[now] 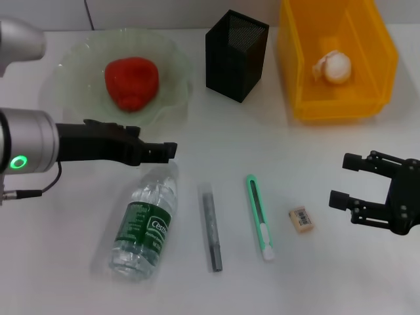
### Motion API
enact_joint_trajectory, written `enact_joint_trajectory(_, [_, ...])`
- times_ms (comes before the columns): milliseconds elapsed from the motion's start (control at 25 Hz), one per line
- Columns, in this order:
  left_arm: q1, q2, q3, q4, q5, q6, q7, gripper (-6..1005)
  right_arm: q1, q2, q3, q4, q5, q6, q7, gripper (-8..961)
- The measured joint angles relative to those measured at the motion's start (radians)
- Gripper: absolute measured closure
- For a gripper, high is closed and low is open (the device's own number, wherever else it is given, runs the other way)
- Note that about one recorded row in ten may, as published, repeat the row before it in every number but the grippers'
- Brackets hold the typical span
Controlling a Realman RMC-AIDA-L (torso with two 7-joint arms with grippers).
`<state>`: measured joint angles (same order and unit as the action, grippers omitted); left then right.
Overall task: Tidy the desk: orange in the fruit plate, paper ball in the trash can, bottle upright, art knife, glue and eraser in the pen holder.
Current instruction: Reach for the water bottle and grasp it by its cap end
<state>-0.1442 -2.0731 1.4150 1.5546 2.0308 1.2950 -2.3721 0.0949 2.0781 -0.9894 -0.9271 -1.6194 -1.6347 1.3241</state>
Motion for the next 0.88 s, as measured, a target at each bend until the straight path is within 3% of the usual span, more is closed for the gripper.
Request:
enact_joint_trajectory(40, [0.005, -0.001, 0.100, 0.133, 0.211, -0.050, -0.274, 185, 0.002, 0.000, 0.000, 0.003, -0.003, 0.000, 0.000, 176])
enact_joint_trajectory(240, [-0.057, -0.001, 0.173, 0.140, 0.387, -0.038, -0.462, 184, 0.018, 0.000, 0.020, 0.018, -0.041, 0.002, -0.001, 176])
enact_joint_trajectory(520, [-0.106, -0.004, 0.188, 0.093, 0.411, -0.030, -0.505, 185, 0.028, 0.000, 0.028, 0.040, -0.052, 0.002, -0.001, 176])
enact_joint_trajectory(880, [-0.238, -0.006, 0.192, -0.117, 0.403, -0.085, -0.506, 188, 0.029, -0.001, 0.029, 0.048, -0.052, 0.004, -0.001, 176])
